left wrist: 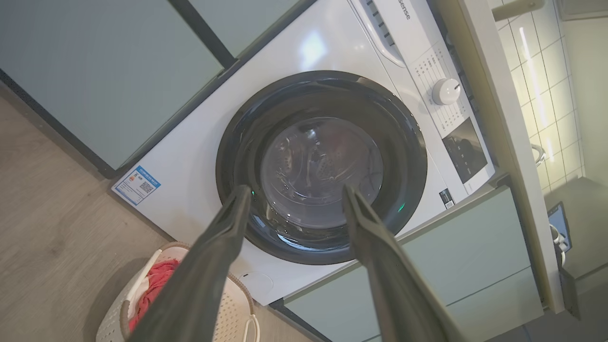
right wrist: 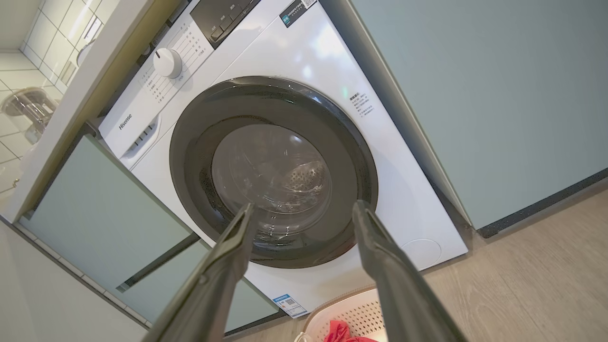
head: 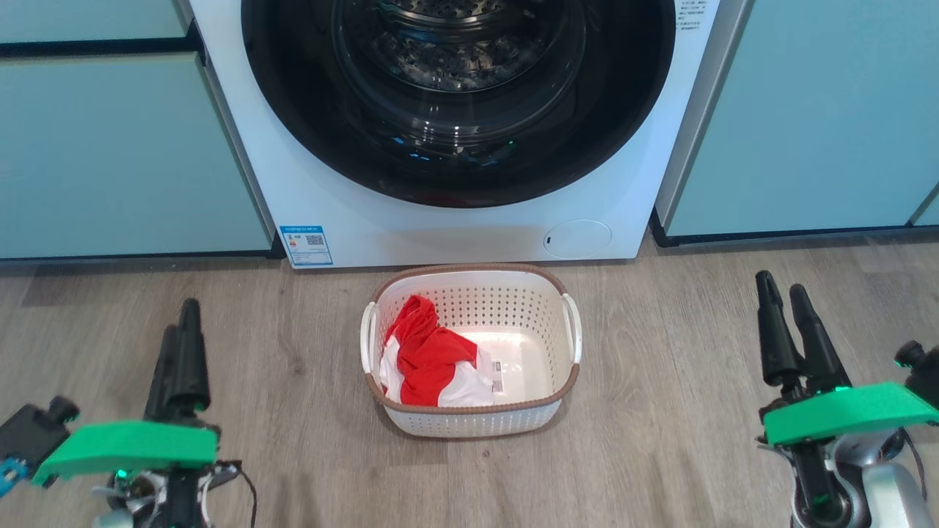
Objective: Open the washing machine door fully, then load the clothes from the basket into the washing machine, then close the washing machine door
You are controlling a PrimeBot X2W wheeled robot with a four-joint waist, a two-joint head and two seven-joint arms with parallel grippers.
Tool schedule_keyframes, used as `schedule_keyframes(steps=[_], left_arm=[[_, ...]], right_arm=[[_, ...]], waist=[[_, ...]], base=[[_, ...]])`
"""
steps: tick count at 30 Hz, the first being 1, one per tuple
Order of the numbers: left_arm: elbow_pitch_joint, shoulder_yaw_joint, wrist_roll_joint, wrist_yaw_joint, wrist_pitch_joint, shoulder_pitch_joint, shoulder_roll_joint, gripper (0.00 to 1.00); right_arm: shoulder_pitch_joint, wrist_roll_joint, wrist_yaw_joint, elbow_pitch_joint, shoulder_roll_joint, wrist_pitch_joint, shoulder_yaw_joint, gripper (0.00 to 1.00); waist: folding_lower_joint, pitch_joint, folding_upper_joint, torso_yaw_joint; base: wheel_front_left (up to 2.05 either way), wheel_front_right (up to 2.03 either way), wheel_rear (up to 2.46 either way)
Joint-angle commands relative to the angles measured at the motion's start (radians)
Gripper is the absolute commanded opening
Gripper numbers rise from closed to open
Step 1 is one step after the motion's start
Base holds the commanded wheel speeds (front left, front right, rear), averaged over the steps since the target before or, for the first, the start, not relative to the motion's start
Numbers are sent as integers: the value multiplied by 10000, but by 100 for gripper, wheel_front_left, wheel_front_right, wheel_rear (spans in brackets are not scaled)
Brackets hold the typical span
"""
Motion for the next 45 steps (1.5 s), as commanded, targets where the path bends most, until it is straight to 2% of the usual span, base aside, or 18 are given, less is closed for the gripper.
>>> schedule_keyframes(steps=[1,6,15,22,31,45], left_arm=[[-470,117,229,21,-90,-578,111,100],[-1025,-332,1387,530,-236,-558,117,100],[-1459,-1594,3689,955,-500,-475,129,100],[-1421,-2324,5083,1169,-704,-413,141,100],[-941,-3129,6416,1683,-996,-270,405,100],[-177,-3607,7853,2091,-1377,-226,438,100]], right_arm=[[-551,-278,0,-461,-106,-103,147,100],[-581,-1468,0,-727,-109,-251,374,100],[-492,-3116,0,-801,-115,-516,689,100],[-351,-3643,0,-402,-119,-722,983,100],[-256,-4445,0,174,-125,-1017,1074,100],[-336,-5205,0,1036,-133,-1400,1272,100]], waist=[[0,-6,0,1],[0,-58,0,8],[0,-133,0,15],[0,-225,0,2],[0,-356,0,-49],[0,-490,0,-73]], base=[[0,0,0],[0,0,0],[0,0,0],[0,0,0],[0,0,0],[0,0,0]])
